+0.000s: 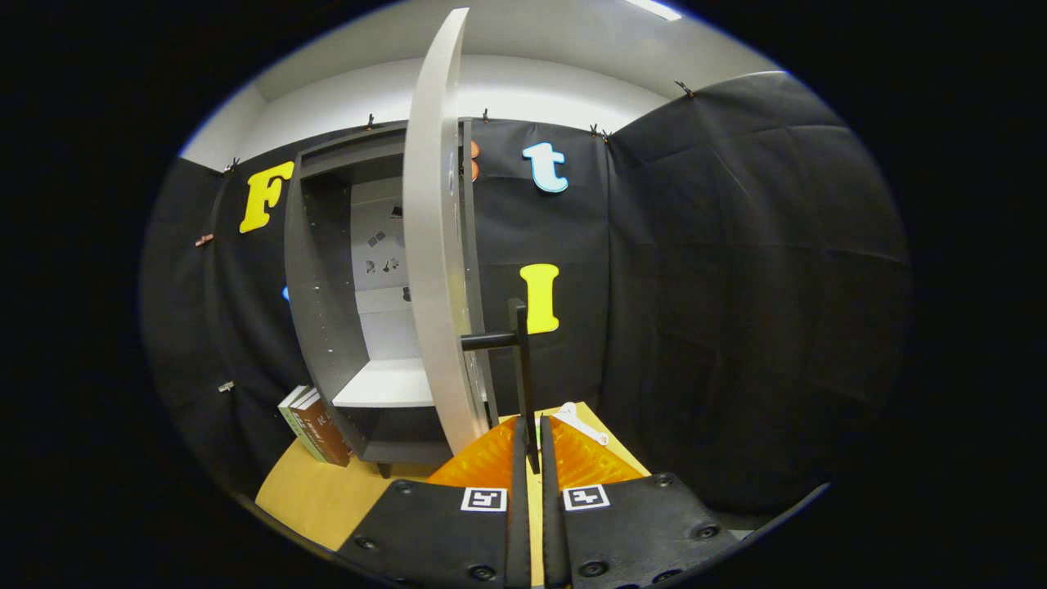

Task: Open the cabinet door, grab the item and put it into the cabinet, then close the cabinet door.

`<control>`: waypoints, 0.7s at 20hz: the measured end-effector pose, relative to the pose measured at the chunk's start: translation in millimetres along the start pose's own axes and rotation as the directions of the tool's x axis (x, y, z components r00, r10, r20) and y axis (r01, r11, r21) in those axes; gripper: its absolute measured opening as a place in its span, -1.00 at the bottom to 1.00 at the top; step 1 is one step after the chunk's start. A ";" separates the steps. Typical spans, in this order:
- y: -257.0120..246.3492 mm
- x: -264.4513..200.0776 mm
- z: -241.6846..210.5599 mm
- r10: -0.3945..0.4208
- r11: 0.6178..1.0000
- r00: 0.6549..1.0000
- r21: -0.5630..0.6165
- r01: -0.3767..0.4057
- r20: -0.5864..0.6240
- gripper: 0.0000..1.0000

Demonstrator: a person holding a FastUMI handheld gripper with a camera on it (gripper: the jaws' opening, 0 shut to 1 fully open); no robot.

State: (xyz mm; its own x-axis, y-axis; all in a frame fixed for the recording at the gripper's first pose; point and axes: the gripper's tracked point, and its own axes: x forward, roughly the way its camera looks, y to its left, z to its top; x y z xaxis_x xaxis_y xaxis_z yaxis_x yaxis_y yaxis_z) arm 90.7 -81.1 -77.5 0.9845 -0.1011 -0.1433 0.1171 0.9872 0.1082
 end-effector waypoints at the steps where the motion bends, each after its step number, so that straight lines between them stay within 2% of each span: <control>1: -2.4 -0.2 2.2 -0.018 1.000 1.000 -0.011 0.018 0.014 -0.79; 3: -9.4 -3.0 8.4 -0.062 0.997 0.996 -0.032 0.064 0.058 -0.76; 5: -20.2 -11.7 20.9 -0.115 0.991 0.986 -0.060 0.123 0.124 -0.27; 8: -3.8 -22.4 32.9 -0.080 0.994 0.974 -0.060 0.094 0.211 0.47; 10: 17.8 -41.5 31.3 -0.044 0.998 0.976 -0.043 0.054 0.215 0.96; 14: 79.9 -57.9 -16.9 0.050 0.998 0.995 0.027 -0.052 0.082 0.96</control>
State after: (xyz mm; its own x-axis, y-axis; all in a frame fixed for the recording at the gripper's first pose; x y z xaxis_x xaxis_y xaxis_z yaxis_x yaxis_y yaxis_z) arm 40.9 5.8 -77.1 0.9965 -0.0614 -0.0569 0.0690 0.9875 0.1420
